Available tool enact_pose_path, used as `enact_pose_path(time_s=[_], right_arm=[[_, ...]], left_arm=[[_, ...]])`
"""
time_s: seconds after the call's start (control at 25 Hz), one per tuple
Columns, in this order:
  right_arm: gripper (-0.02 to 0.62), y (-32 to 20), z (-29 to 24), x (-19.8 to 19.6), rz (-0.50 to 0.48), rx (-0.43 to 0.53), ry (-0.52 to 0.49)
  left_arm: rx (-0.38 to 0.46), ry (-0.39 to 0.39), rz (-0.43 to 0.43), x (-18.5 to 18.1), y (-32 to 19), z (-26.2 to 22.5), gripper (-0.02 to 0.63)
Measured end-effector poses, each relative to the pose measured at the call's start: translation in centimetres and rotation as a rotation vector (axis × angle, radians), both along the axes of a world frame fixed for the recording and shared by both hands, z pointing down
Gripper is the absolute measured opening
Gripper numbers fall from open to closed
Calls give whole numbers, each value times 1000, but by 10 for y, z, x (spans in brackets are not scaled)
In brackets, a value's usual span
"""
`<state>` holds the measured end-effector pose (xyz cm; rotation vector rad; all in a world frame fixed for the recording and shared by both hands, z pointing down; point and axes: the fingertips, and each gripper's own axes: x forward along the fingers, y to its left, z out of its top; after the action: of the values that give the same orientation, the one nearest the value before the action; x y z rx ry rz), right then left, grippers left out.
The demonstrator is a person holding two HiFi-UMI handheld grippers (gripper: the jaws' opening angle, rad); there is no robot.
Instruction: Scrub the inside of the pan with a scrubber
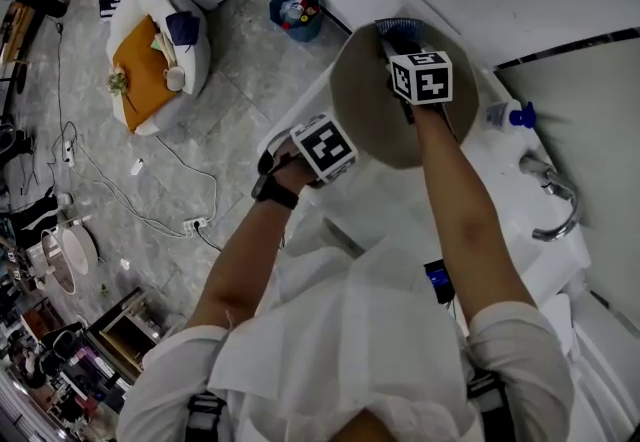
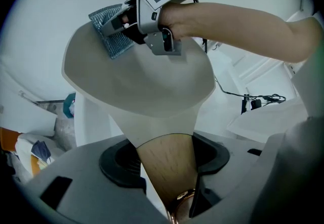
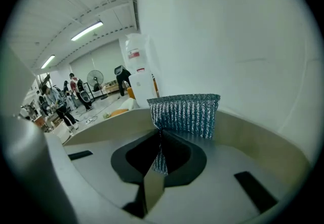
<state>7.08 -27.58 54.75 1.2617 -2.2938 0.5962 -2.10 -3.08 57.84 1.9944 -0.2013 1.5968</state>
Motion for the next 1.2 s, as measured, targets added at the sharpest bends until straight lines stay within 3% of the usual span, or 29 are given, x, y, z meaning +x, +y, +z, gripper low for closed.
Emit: enact_pose_path(time_s=[0.36,0.48,0.64,0.68,0.76,0.8,1.0,1.12,1.2], right_arm=[[21,36,-7,-65,-221,-60,-111],[21,53,-6,-75,-304,-82,-91],[23,62,-8,-72,-312,-63,-2],[40,64,-9,-70,-307,-59,25],[160,68,-10,-66,-301,-58,71],[189,71,-10,-63,-299,-57,93],[261,66,-3,-39,-261,-30,167],[324,67,18,-38,-351,-94,241],[330,74,28,-41,-446,-109,318]], left_arm=[[8,23,-7,2,-2,1,259],[11,16,-10,0,-2,1,259],[22,13,-15,0,-4,0,259],[26,17,-16,0,-4,0,259],[33,35,-19,2,-6,-1,259],[32,37,-20,2,-6,-1,259],[31,46,-18,5,-5,1,259],[23,46,-18,5,-5,-1,259],[33,78,-22,11,-7,0,259]])
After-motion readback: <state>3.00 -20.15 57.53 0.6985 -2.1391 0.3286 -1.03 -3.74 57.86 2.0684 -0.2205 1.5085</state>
